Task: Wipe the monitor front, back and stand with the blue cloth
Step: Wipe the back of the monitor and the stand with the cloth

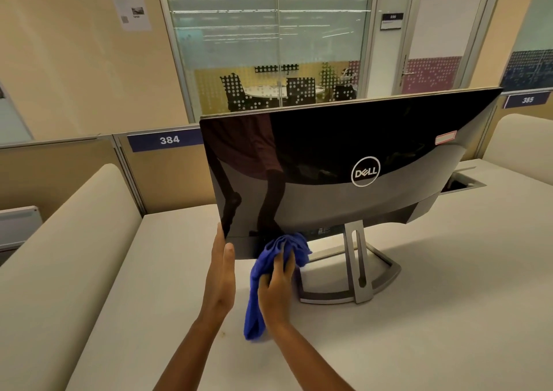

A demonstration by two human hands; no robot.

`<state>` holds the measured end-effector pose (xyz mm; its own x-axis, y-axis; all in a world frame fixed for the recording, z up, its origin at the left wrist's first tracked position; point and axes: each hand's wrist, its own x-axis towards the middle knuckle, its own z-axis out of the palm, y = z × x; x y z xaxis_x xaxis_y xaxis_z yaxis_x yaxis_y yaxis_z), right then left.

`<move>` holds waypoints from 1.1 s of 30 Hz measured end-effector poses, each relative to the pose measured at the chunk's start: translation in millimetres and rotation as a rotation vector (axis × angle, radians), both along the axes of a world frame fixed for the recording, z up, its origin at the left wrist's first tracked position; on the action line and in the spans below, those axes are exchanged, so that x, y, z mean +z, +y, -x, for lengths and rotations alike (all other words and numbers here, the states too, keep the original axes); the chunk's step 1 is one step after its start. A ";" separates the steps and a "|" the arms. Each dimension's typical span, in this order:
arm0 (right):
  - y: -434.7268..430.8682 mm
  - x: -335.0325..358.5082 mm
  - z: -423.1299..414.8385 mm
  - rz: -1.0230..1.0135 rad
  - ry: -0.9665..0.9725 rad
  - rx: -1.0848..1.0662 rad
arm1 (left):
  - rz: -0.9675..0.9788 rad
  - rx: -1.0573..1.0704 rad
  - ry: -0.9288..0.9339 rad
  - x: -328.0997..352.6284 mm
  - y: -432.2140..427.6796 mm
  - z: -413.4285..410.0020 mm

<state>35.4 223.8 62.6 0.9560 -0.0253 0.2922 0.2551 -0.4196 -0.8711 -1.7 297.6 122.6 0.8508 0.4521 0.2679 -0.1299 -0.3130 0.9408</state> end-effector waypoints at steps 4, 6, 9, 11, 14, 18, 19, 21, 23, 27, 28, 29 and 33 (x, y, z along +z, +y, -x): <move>-28.0 -0.6 6.4 0.032 0.129 0.260 | 0.016 -0.009 0.030 0.3 0.0 3.7; -44.9 4.4 10.8 0.045 0.100 0.355 | 0.015 -0.009 0.028 -0.9 -3.6 7.5; -66.1 6.1 20.6 -0.002 0.065 0.384 | -0.015 0.011 0.041 -6.5 -13.0 14.2; -79.9 8.3 25.5 -0.035 0.042 0.331 | -0.079 0.028 0.070 -11.8 -20.8 18.3; -103.5 12.8 28.0 -0.071 -0.029 0.284 | -0.129 0.052 0.149 -20.1 -34.0 21.1; -140.5 26.1 26.3 -0.123 -0.155 0.179 | -0.225 0.006 0.299 -34.6 -53.9 19.8; -150.2 29.5 23.9 -0.124 -0.185 0.141 | -0.260 -0.010 0.335 -38.3 -58.8 18.7; -167.5 38.5 17.5 -0.102 -0.262 0.068 | -0.350 -0.038 0.409 -44.5 -67.0 15.8; -181.2 50.0 9.5 -0.072 -0.369 -0.009 | -0.426 -0.064 0.474 -47.1 -74.0 11.4; -195.1 68.5 -12.6 -0.016 -0.547 -0.112 | -0.493 -0.075 0.566 -49.7 -83.7 1.9; -194.4 70.8 -19.4 0.013 -0.566 -0.109 | -0.509 -0.077 0.583 -51.2 -85.7 -0.1; -192.1 70.5 -26.3 0.062 -0.585 -0.100 | -0.523 -0.079 0.597 -53.3 -87.3 -1.7; -173.9 49.0 -51.1 0.437 -0.556 -0.038 | -0.587 -0.099 0.626 -62.7 -94.7 -6.6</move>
